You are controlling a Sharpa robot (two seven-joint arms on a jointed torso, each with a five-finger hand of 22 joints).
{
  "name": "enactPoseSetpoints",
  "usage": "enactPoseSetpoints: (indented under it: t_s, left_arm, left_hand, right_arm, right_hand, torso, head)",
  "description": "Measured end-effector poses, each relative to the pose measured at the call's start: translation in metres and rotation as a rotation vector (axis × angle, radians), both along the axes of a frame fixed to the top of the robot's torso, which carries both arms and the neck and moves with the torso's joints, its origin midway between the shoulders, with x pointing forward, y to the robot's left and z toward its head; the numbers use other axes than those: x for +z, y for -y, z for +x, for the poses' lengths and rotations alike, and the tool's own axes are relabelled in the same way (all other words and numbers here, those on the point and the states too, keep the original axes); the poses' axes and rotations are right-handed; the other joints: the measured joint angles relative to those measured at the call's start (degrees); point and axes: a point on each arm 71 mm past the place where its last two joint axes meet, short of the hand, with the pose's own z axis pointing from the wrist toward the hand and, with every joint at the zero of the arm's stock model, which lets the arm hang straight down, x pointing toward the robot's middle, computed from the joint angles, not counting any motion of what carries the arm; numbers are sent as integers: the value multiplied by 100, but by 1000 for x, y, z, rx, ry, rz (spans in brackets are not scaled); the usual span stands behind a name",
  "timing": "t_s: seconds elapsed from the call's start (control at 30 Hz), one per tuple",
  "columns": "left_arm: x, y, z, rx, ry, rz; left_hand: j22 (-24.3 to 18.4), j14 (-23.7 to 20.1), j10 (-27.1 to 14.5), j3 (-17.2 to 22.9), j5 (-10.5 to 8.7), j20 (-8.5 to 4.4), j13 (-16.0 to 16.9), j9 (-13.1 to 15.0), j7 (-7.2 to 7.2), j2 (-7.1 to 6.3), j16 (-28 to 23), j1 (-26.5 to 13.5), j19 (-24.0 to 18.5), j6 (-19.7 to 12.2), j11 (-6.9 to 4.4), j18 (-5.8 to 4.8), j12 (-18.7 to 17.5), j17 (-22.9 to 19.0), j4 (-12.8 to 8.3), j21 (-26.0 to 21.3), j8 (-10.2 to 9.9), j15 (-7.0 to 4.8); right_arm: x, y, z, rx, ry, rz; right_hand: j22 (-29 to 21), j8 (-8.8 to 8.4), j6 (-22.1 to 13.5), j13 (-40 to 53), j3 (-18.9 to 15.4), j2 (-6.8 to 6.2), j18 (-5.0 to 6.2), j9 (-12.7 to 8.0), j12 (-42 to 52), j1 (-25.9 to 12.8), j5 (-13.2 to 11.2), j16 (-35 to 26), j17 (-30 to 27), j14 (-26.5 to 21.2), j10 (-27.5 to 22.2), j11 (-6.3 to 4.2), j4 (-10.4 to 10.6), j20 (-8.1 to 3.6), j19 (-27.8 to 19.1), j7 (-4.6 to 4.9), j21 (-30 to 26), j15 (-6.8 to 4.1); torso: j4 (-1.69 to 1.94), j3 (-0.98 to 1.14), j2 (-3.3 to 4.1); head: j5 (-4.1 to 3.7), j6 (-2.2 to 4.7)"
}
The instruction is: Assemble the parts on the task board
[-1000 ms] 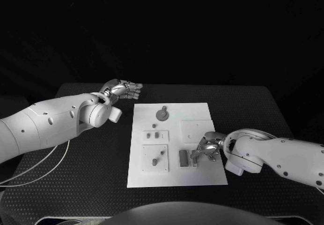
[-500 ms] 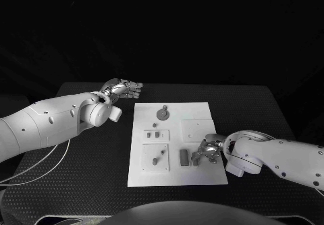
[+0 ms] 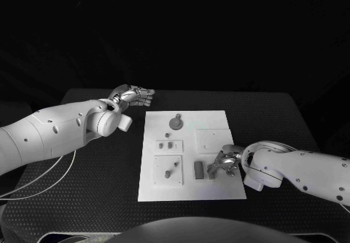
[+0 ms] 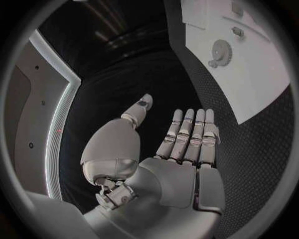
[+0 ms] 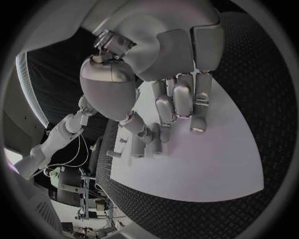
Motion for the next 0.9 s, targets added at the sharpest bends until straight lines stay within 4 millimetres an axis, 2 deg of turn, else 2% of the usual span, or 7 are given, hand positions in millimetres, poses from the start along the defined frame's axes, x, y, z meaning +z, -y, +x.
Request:
enactPoseSetpoints:
  t_s: [0.23,0.4,0.43,0.47,0.9]
  left_arm:
    - [0,0,0,0,0,0]
    - [0,0,0,1,-1,0]
    - [0,-1,0,1,-1,1]
    - [0,-1,0,1,-1,1]
    - [0,0,0,1,-3,1]
  left_hand:
    - [0,-22,0,0,0,0,0,0,0,0,0,0,0,0,0,1,0,0,0,0,0,22]
    - [0,-51,0,0,0,0,0,-1,0,-22,-26,22,0,0,0,0,0,-1,0,0,0,10]
    - [0,-51,0,0,0,0,0,-1,0,-22,-26,22,0,0,0,0,0,-1,0,0,0,10]
    - [0,-51,0,0,0,0,0,-1,0,-22,-26,22,0,0,0,0,0,-1,0,0,0,10]
    - [0,-51,0,0,0,0,0,-1,0,-22,-26,22,0,0,0,0,0,-1,0,0,0,10]
  right_arm:
    - [-1,-1,0,1,-2,-1]
    - [-2,0,1,-1,-4,-3]
    - [-3,0,1,-3,-5,-5]
    - [-3,0,1,-3,-6,-6]
    - [-4,0,1,2,-9,-12]
  right_hand:
    - [0,-10,-54,-199,-86,68,1,-15,-214,-56,0,-27,-139,-63,-182,52,72,29,-29,53,-12,-21]
    - [0,-50,-72,-277,-43,-129,2,-14,-289,-253,1,-49,-204,-116,-247,80,161,30,-30,72,-34,-27]
    - [0,-133,-90,-282,-28,-176,7,-129,-289,-300,1,-49,-214,-128,-265,61,177,30,-31,89,-34,-35]
    - [0,-125,-94,-287,-13,-199,8,-129,-289,-323,1,-49,-217,-135,-267,59,191,30,-32,94,-34,-31]
    - [0,-72,-104,-374,61,-343,27,-125,-399,-466,2,-70,-371,-233,-382,91,356,41,-42,102,-80,-12]
  torso:
    - [1,-2,-1]
    - [1,-2,-2]
    - [1,-2,-1]
    - [2,-2,-1]
    - [1,3,-1]
  head:
    - [7,-1]
    - [10,-16]
    - [10,-20]
    - [10,-22]
    - [4,-26]
